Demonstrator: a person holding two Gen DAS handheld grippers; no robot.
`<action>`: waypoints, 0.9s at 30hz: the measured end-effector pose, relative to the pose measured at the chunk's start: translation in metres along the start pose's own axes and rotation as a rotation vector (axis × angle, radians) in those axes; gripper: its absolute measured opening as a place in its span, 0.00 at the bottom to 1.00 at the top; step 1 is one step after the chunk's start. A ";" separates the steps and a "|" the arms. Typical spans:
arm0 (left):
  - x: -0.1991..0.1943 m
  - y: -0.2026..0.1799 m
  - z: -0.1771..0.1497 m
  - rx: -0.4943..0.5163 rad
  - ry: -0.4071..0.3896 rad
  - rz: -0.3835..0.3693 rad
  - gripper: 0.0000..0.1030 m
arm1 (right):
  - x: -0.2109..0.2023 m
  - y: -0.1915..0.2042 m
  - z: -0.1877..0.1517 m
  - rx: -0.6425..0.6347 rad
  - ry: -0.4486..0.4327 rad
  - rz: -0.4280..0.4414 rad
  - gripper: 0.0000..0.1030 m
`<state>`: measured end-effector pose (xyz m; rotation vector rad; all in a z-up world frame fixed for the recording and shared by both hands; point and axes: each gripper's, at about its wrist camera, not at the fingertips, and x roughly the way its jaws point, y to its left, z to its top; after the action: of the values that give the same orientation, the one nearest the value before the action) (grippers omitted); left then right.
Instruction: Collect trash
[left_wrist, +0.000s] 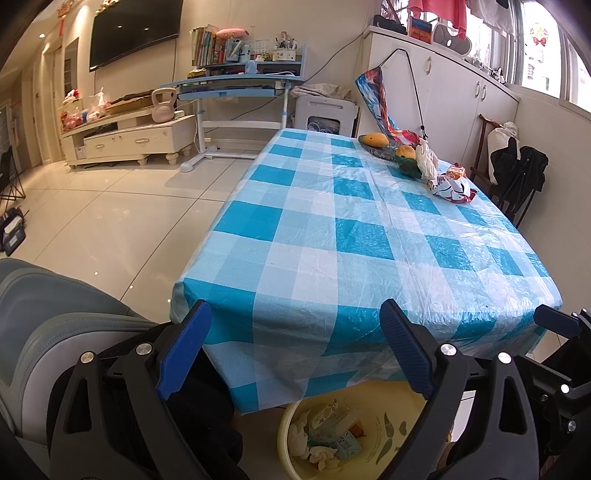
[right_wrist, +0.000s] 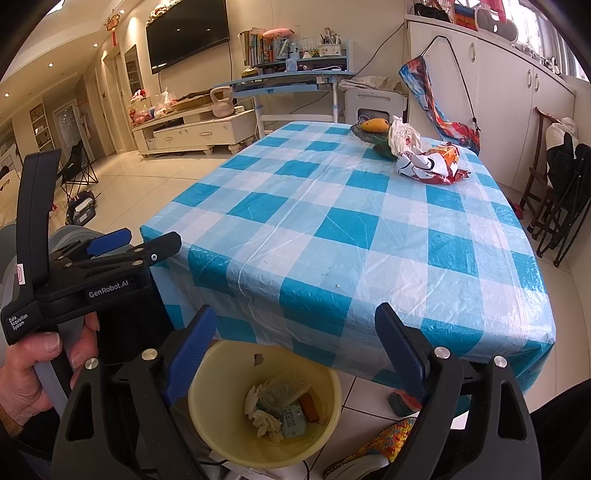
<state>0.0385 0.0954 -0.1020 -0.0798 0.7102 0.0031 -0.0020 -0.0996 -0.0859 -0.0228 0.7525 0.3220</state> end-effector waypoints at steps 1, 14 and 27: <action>0.000 0.000 0.000 0.000 0.000 0.000 0.86 | 0.000 0.000 0.000 0.000 0.000 0.000 0.82; 0.000 0.000 0.000 0.000 -0.001 0.000 0.86 | 0.001 -0.001 -0.002 0.000 0.002 -0.003 0.82; 0.000 0.001 0.000 -0.001 -0.001 -0.001 0.86 | 0.001 -0.001 -0.002 0.001 0.001 -0.005 0.82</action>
<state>0.0383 0.0960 -0.1023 -0.0806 0.7087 0.0027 -0.0020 -0.0999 -0.0882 -0.0237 0.7536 0.3170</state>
